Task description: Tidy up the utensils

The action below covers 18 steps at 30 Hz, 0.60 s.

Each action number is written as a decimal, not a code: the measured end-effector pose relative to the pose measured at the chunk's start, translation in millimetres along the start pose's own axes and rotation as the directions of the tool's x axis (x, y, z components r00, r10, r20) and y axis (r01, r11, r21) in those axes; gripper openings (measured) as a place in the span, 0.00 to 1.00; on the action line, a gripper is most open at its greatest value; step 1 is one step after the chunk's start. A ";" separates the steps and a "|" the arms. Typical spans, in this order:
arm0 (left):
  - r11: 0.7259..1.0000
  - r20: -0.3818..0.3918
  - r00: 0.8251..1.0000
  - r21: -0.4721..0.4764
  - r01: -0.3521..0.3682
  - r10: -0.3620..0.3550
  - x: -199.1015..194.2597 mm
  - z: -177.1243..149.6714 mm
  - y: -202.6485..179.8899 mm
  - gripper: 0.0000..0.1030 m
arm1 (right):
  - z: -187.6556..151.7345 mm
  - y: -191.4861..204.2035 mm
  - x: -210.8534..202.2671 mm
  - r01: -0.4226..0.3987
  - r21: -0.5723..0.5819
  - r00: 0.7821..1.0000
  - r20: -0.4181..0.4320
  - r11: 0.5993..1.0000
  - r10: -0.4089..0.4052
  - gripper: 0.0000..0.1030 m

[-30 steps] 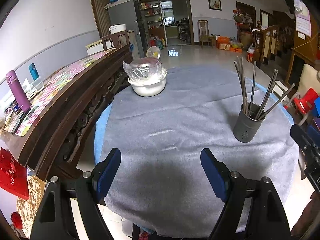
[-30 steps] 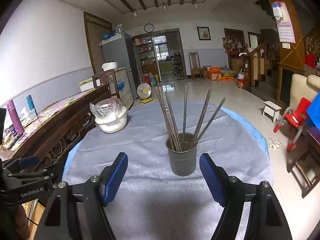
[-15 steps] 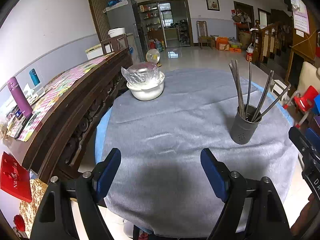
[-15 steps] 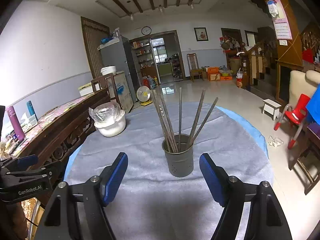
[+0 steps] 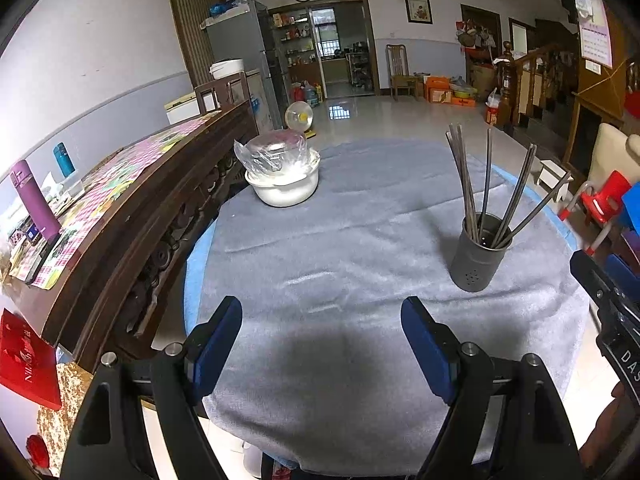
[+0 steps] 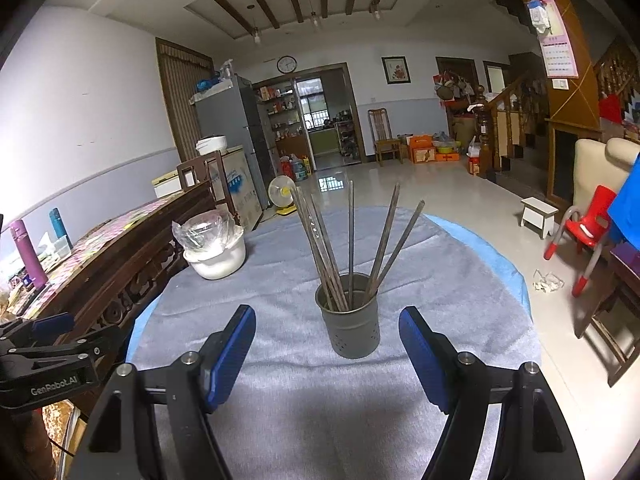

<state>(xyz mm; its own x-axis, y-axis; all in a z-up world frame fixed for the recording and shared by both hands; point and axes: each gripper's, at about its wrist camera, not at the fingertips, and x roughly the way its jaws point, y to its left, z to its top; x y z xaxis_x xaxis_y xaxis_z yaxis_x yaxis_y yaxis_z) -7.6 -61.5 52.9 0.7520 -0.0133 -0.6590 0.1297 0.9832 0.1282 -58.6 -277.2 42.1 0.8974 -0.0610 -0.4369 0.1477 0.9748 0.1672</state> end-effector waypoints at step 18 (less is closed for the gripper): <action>1.000 0.004 1.000 -0.017 0.023 -0.023 5.7 -0.2 11.3 0.80 | -2.3 16.5 5.4 0.018 -0.032 1.000 -0.009 0.999 -0.019 0.76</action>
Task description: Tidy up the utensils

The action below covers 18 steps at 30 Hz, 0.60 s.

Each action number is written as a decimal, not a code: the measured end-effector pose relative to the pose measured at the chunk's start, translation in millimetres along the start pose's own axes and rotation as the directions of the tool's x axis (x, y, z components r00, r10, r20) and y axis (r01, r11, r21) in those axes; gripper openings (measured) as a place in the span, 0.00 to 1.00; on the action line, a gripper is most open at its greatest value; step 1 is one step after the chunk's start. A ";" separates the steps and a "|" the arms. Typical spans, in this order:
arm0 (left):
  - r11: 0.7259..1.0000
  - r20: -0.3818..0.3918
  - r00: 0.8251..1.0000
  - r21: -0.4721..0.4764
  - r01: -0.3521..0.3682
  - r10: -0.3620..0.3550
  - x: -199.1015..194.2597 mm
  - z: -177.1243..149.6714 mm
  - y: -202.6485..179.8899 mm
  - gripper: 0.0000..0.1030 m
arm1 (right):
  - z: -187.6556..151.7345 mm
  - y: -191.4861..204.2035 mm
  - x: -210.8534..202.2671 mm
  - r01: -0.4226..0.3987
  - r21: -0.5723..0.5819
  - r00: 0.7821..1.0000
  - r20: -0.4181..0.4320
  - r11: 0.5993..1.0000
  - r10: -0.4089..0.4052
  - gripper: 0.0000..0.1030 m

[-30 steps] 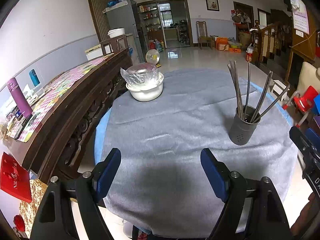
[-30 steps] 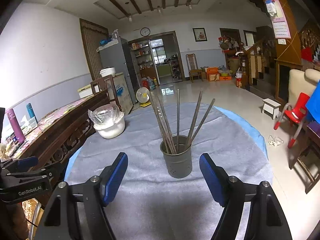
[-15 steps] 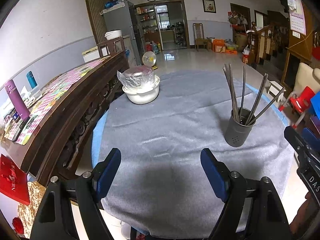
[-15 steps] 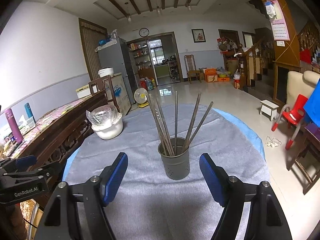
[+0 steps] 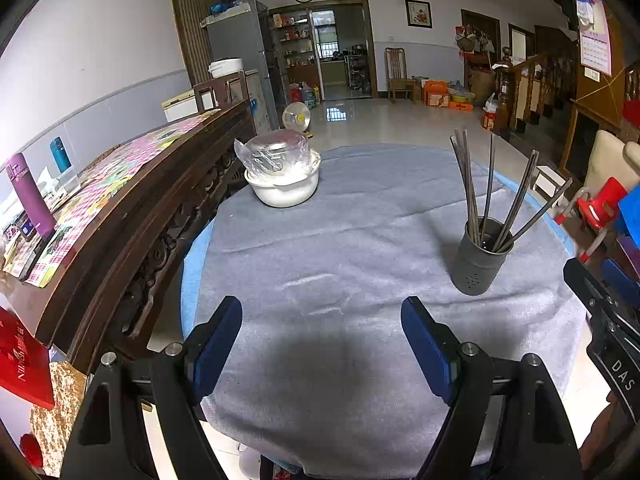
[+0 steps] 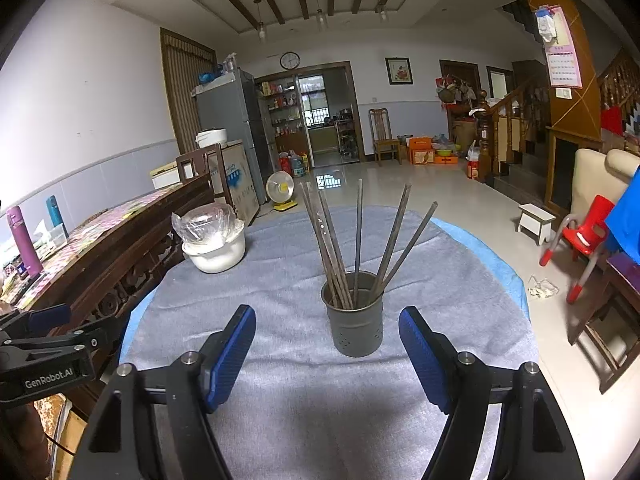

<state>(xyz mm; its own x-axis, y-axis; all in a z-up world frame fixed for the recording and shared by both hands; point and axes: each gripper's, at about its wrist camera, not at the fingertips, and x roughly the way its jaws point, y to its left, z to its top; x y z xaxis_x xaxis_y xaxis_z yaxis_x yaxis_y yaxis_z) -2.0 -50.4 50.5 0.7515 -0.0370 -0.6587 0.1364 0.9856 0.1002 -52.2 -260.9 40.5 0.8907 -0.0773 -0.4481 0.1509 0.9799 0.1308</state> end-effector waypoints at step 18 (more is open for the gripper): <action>0.999 0.005 1.000 -0.035 0.029 -0.029 8.4 1.5 19.9 0.80 | -1.2 16.1 3.3 0.035 -0.021 0.999 0.004 0.999 -0.035 0.76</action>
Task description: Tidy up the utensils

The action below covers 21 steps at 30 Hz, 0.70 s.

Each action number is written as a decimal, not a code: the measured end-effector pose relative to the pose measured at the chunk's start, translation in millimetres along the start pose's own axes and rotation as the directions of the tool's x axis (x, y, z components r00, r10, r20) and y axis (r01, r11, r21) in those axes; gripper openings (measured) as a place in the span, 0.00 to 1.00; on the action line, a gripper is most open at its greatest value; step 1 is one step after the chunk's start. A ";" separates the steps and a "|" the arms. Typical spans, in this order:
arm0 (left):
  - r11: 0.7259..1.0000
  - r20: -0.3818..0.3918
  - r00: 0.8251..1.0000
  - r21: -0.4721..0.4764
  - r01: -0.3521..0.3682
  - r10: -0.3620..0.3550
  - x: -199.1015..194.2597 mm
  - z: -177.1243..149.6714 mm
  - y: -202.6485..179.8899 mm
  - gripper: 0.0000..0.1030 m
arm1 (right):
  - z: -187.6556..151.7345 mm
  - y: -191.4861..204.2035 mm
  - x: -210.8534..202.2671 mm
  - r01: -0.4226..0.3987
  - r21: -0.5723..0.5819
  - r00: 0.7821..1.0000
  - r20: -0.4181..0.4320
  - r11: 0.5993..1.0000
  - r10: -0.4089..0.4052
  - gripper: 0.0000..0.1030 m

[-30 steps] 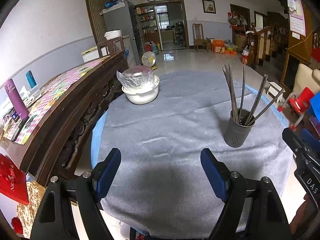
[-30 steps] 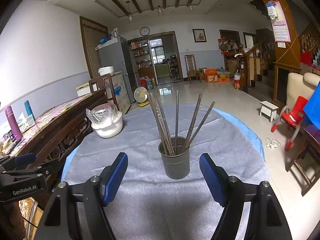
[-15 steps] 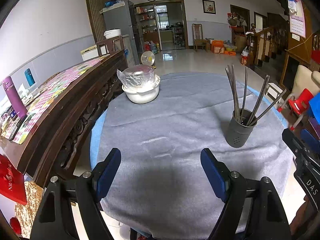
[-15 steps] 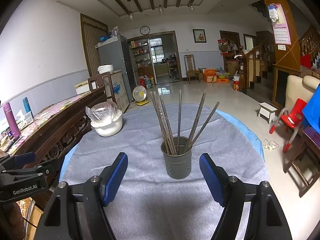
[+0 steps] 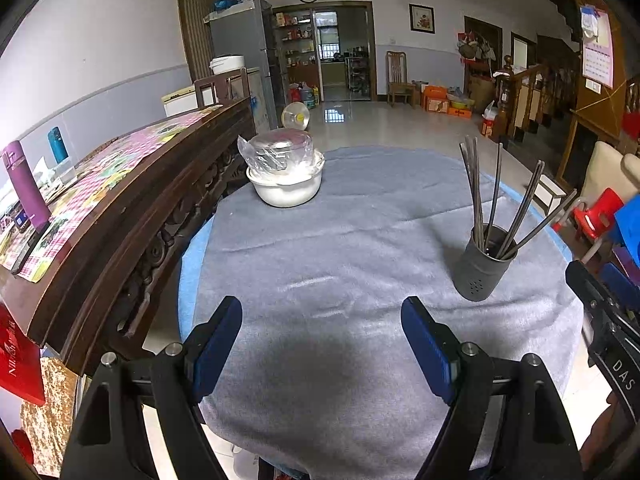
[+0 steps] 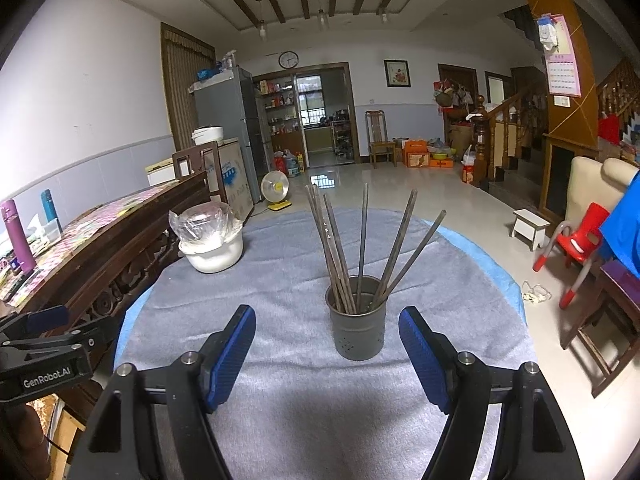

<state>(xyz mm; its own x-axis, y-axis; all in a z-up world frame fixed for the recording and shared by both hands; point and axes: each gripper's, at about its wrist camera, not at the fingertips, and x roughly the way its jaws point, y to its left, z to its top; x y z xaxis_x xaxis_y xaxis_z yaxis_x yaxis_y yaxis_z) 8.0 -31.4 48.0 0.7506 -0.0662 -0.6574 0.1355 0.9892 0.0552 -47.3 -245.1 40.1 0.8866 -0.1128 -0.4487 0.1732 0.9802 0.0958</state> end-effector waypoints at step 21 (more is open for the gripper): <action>1.000 0.013 0.999 -0.004 0.030 -0.030 0.8 -3.5 29.5 0.80 | 7.1 23.6 3.1 0.044 -0.041 0.999 -0.002 0.998 -0.044 0.76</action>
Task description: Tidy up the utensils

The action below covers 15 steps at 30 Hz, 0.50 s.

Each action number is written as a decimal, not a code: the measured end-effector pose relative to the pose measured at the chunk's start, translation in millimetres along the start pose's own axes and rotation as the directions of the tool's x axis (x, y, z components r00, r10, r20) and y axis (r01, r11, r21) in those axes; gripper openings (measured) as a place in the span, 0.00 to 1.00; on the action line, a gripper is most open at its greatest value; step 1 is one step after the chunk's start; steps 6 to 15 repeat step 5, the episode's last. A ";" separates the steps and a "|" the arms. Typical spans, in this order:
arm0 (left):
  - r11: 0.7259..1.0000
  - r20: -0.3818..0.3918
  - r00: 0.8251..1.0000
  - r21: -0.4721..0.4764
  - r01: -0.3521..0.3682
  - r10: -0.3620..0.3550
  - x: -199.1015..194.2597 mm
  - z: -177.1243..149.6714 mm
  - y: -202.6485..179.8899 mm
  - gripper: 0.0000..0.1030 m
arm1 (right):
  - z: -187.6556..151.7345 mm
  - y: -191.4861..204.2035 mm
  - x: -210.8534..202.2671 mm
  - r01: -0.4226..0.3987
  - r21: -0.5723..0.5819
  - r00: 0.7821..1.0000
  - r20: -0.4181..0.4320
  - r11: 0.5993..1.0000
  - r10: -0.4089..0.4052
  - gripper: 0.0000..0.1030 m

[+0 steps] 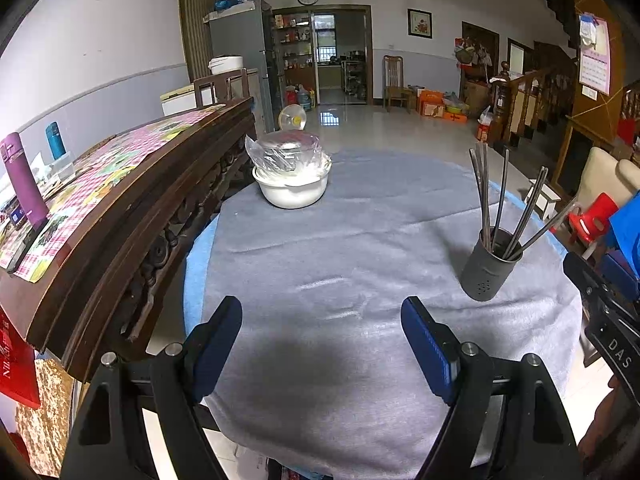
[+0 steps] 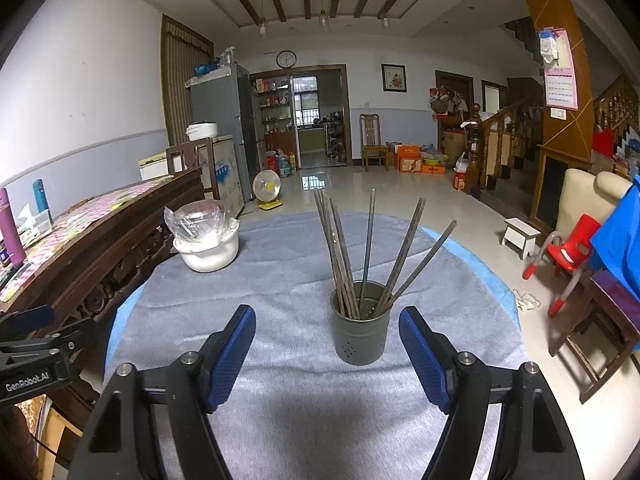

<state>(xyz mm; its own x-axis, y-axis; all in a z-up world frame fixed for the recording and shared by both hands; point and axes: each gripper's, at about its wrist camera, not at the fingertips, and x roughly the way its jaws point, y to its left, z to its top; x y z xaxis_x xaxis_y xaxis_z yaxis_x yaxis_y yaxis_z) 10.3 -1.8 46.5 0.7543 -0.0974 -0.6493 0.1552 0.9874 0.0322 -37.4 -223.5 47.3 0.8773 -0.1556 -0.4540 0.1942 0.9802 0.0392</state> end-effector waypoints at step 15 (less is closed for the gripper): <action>1.000 -0.044 0.999 -0.024 0.020 -0.021 20.1 -3.6 0.3 0.80 | -9.3 -11.9 17.9 -0.005 0.020 0.999 -0.045 1.000 0.006 0.76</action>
